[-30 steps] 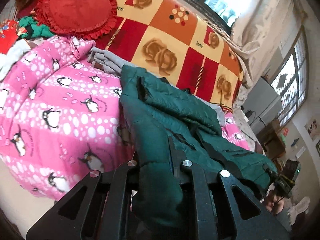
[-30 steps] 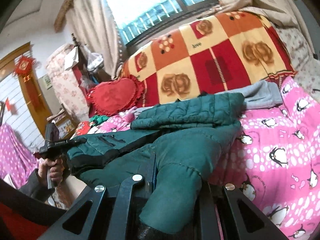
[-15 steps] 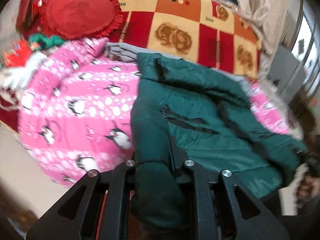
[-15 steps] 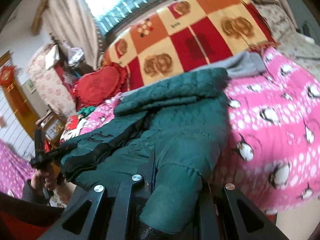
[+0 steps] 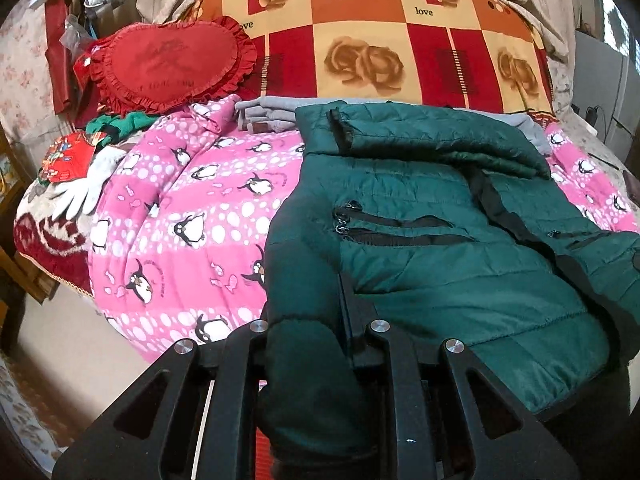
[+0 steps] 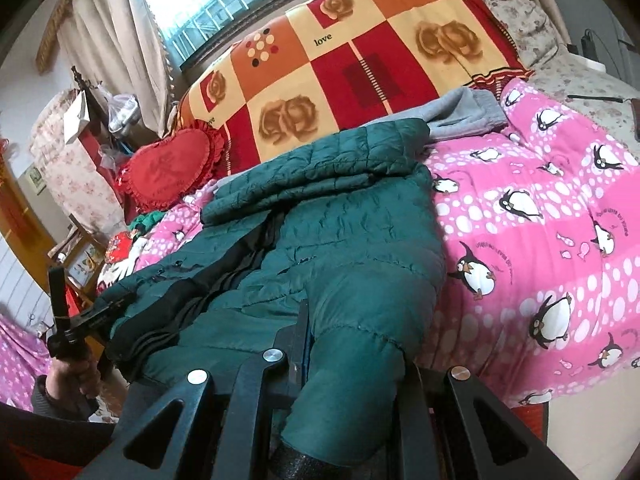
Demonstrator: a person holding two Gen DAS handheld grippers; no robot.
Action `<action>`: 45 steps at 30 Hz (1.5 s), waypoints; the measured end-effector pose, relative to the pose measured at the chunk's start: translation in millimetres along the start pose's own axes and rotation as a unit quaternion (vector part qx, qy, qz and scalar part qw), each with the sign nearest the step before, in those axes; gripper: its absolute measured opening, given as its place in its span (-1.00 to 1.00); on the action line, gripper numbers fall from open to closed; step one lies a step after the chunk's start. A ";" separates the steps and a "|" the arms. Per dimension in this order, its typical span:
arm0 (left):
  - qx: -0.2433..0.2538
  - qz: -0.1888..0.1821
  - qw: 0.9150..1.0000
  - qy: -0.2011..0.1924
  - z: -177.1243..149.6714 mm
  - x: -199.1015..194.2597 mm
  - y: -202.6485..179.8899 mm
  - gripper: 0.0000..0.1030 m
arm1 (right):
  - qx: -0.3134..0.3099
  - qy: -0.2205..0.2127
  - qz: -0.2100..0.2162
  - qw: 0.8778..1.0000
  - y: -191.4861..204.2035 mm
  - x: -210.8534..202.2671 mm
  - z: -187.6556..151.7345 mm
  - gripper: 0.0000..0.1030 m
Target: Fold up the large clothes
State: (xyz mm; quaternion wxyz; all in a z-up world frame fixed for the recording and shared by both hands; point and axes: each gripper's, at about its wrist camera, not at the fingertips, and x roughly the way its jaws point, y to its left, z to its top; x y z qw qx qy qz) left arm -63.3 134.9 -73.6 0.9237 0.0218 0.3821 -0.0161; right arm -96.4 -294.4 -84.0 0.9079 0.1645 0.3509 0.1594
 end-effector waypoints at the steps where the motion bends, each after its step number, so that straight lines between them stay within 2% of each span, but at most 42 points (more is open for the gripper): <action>1: -0.001 -0.001 1.000 0.001 0.1 -0.6 -1.1 -0.70 | -0.001 -0.001 -0.001 1.000 1.1 -0.2 0.0 -0.76; 17: -0.003 -0.005 1.000 0.007 -4.1 -0.4 -2.8 -0.70 | -0.005 -0.006 -0.006 1.000 4.8 -2.5 -1.1 -0.76; 26: -0.022 -0.020 1.000 0.004 -6.8 1.8 4.6 -0.70 | -0.011 -0.001 -0.025 1.000 10.6 0.1 0.5 -0.76; 45: -0.033 -0.036 0.999 0.000 -13.3 0.6 10.3 -0.70 | -0.017 -0.002 -0.027 0.999 11.7 0.2 -0.8 -0.76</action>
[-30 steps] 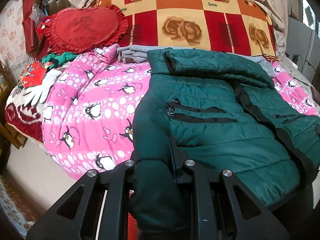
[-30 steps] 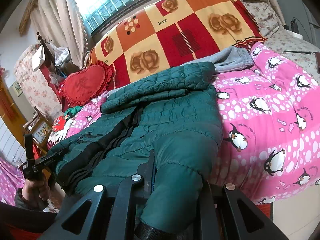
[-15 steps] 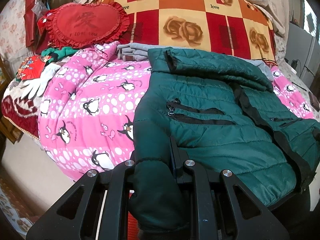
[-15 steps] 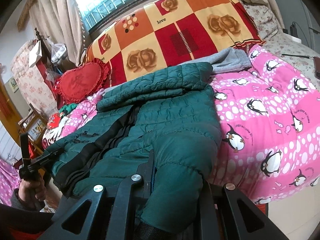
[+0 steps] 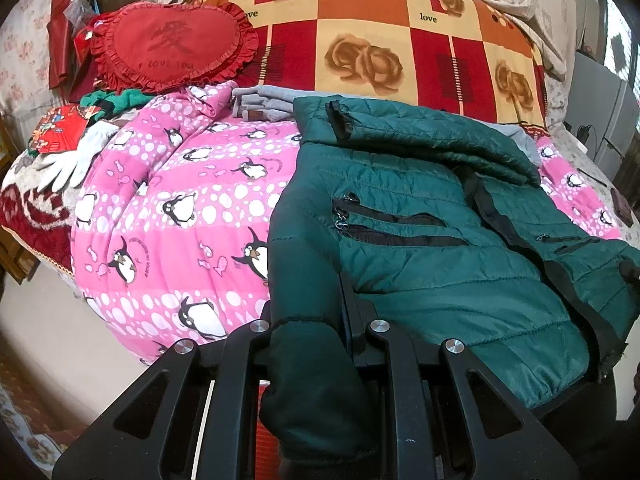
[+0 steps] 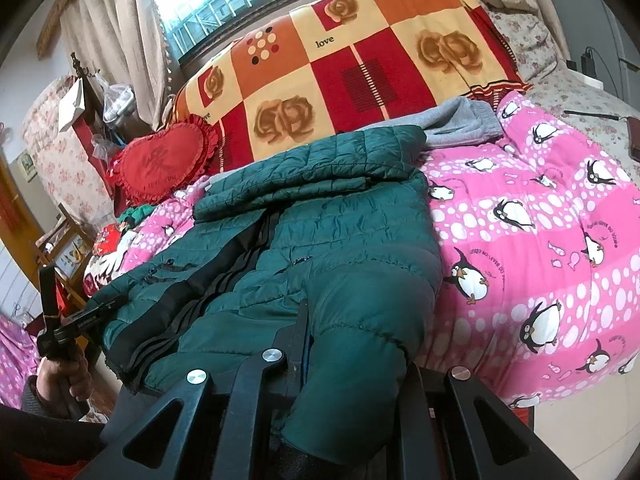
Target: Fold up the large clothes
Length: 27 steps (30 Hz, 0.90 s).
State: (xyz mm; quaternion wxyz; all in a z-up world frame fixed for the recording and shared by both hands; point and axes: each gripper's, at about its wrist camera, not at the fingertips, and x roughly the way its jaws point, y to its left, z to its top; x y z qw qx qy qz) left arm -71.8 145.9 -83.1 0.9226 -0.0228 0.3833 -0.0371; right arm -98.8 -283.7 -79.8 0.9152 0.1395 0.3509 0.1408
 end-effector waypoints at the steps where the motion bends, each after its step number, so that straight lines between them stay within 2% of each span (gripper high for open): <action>1: 0.000 -0.001 1.000 0.000 -0.2 -0.4 0.1 -0.70 | 0.000 0.000 0.000 1.000 -0.4 -0.2 -0.1 -0.76; 15: 0.000 -0.012 1.000 -0.004 -8.3 -13.1 -2.2 -0.72 | -0.016 -0.017 0.007 1.000 0.1 -14.4 5.8 -0.76; 23: -0.028 -0.048 0.998 -0.018 -11.8 -34.3 7.1 -0.72 | -0.019 -0.045 0.036 0.998 -5.1 -35.7 2.4 -0.76; 27: -0.027 -0.069 0.997 -0.030 -13.1 -50.1 8.0 -0.72 | -0.016 -0.063 0.049 0.997 -7.7 -49.1 2.9 -0.76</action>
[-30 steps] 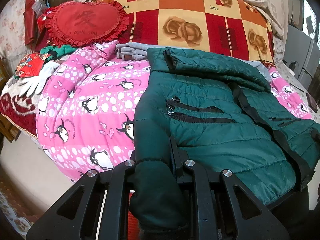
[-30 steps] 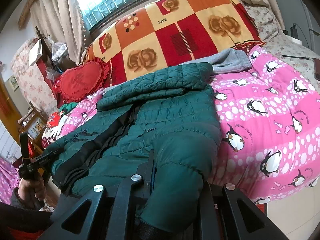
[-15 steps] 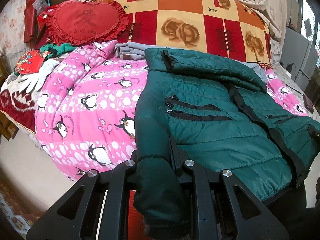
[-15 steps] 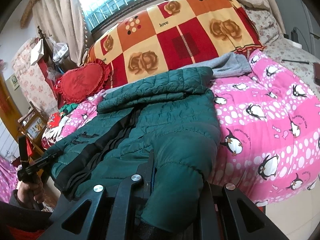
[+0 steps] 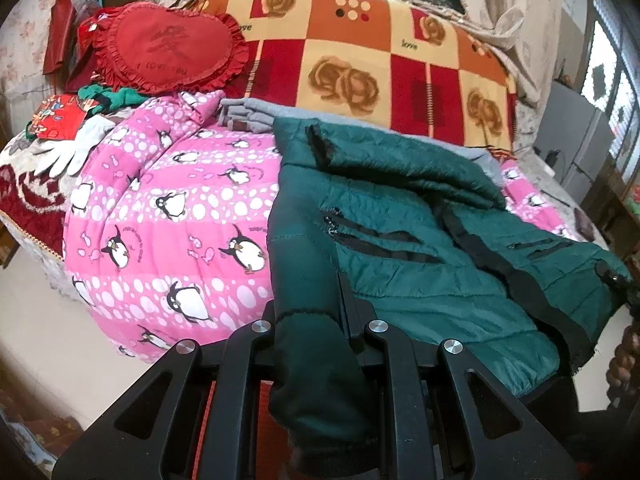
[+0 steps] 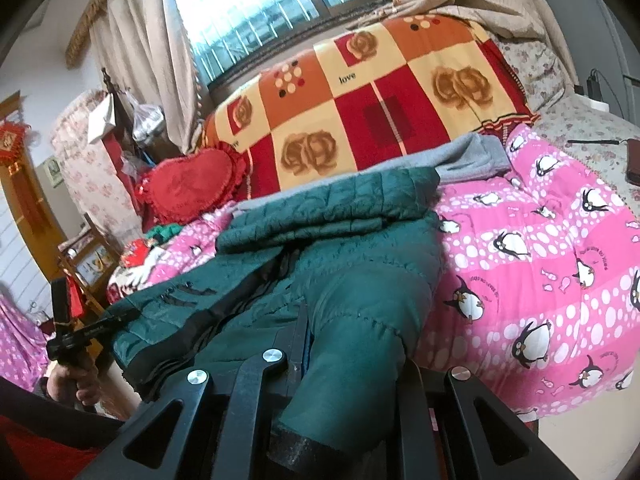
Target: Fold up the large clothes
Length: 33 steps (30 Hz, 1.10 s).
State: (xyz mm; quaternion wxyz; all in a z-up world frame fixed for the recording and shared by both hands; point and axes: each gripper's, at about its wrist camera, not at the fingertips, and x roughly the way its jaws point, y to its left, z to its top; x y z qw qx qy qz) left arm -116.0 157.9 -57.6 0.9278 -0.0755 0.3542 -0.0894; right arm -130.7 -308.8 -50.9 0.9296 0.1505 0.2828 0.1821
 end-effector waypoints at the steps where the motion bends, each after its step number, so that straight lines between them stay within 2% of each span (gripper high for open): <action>1: 0.002 -0.004 1.000 -0.004 0.6 -4.7 -0.9 -0.72 | 0.000 -0.004 0.001 1.000 -0.3 -3.0 1.2 -0.76; 8: -0.007 -0.028 0.999 -0.043 11.7 -27.4 -4.7 -0.72 | 0.005 -0.028 0.014 1.000 -5.8 -11.2 12.1 -0.76; 15: -0.076 -0.038 0.995 -0.060 40.9 -11.4 8.4 -0.72 | 0.014 -0.038 0.015 0.999 -11.8 5.4 30.4 -0.76; 22: -0.063 -0.029 0.991 -0.113 85.2 2.1 -8.6 -0.72 | 0.042 -0.057 0.004 0.997 -27.3 33.4 57.0 -0.76; 28: -0.072 -0.025 0.990 -0.121 130.9 30.6 -5.7 -0.72 | 0.055 -0.078 -0.002 0.995 -36.8 68.6 106.4 -0.76; 33: -0.077 -0.024 0.987 -0.142 176.1 48.1 -3.0 -0.72 | 0.034 -0.091 -0.003 0.995 -34.9 98.1 153.9 -0.76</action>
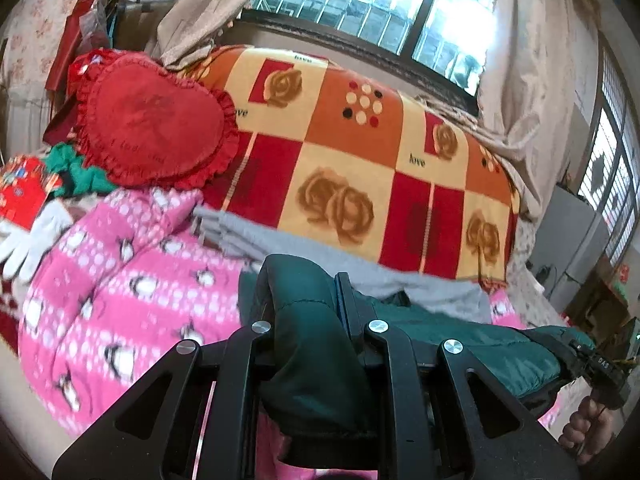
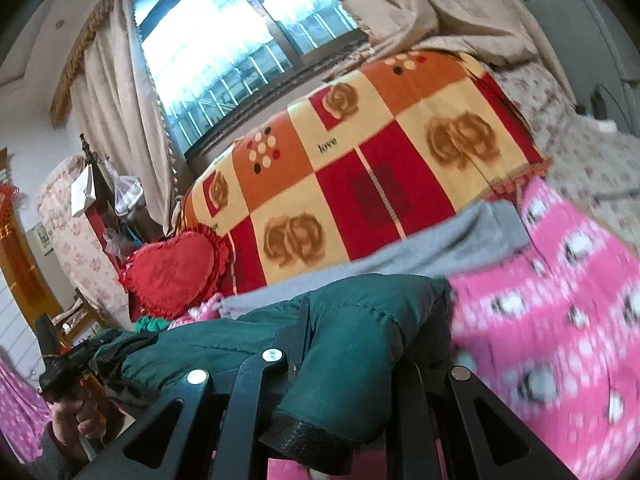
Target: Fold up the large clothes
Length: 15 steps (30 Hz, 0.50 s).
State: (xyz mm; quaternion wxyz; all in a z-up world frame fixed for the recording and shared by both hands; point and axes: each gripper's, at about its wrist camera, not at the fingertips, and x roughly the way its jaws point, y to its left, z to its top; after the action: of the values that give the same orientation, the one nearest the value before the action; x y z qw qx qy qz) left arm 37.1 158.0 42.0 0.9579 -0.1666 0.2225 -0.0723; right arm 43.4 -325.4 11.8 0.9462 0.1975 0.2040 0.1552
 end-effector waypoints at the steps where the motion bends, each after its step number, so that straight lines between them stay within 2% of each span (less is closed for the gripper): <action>1: 0.005 0.002 1.000 -0.002 3.0 6.1 -0.6 -0.72 | -0.001 0.001 0.000 1.000 -1.4 11.5 6.2 -0.76; 6: 0.028 0.030 0.999 0.021 6.9 80.5 7.7 -0.72 | 0.006 0.032 -0.013 0.999 -23.8 84.9 12.1 -0.76; 10: 0.048 0.070 0.994 0.072 -12.2 151.6 29.6 -0.72 | 0.020 0.081 -0.041 0.996 -49.4 142.0 -3.9 -0.76; 13: 0.059 0.087 0.990 0.091 -28.7 185.2 39.1 -0.70 | 0.032 0.103 -0.052 0.993 -66.7 172.8 -13.1 -0.76; 15: 0.047 0.091 0.989 0.105 -35.0 203.1 46.2 -0.65 | 0.047 0.118 -0.057 0.990 -77.3 189.6 -15.5 -0.74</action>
State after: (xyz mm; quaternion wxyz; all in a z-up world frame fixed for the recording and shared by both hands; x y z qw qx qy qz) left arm 205.1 147.9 -85.5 0.9386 -0.0919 0.3323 -0.0121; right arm 217.6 -317.2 -96.6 0.9125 0.2097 0.3323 0.1133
